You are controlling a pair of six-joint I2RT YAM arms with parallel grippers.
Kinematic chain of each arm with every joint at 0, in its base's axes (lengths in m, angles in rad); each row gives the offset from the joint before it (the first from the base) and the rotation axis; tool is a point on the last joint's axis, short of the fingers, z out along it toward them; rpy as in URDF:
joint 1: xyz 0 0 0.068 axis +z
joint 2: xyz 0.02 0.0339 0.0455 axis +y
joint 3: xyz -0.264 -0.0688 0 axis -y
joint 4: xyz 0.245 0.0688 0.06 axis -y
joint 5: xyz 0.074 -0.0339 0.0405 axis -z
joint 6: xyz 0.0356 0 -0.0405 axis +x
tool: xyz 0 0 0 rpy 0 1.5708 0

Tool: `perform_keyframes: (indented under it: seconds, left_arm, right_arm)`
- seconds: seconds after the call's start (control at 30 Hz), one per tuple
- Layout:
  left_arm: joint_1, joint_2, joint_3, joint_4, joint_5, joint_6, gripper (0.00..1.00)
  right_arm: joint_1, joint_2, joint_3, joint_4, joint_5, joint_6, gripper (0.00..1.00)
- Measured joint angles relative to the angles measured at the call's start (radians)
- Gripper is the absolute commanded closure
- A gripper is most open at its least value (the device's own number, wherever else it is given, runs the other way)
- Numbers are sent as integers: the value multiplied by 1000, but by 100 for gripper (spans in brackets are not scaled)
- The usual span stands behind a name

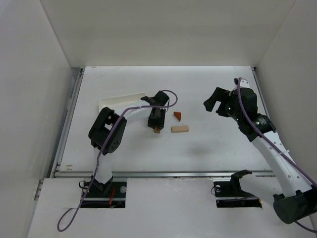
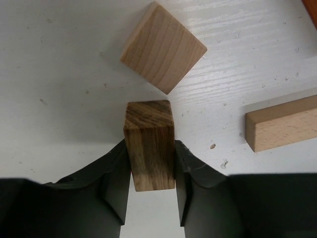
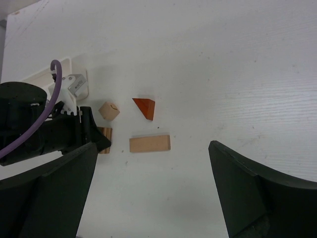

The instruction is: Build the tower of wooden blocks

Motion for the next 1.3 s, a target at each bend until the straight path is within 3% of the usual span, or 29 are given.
perform_keyframes:
  seconds: [0.13,0.5,0.63,0.83,1.0,1.17,1.3]
  left_arm:
    - [-1,0,0,1,-6,11,99]
    - [-9,-59,-3,-38,-62,156,100]
    - [-23,-112,27,-75,-22,356,100]
    - [-58,-123,181,-132,164,834,100]
    - [-104,-100,249,-179,237,1135,100]
    - [-132,37,405,-252,332,1297,100]
    - [-137,105,430,-266,371,1347,100]
  right_arm:
    - [0,0,0,0,9,-3,0]
    - [0,6,0,1,-14,-16,0]
    - [0,29,0,1,-23,-18,0]
    - [0,36,0,6,-25,-18,0]
    - [-14,17,0,6,-23,-18,0]
    - [-33,-28,9,-3,15,-18,0]
    - [-46,-58,39,-27,81,-17,0]
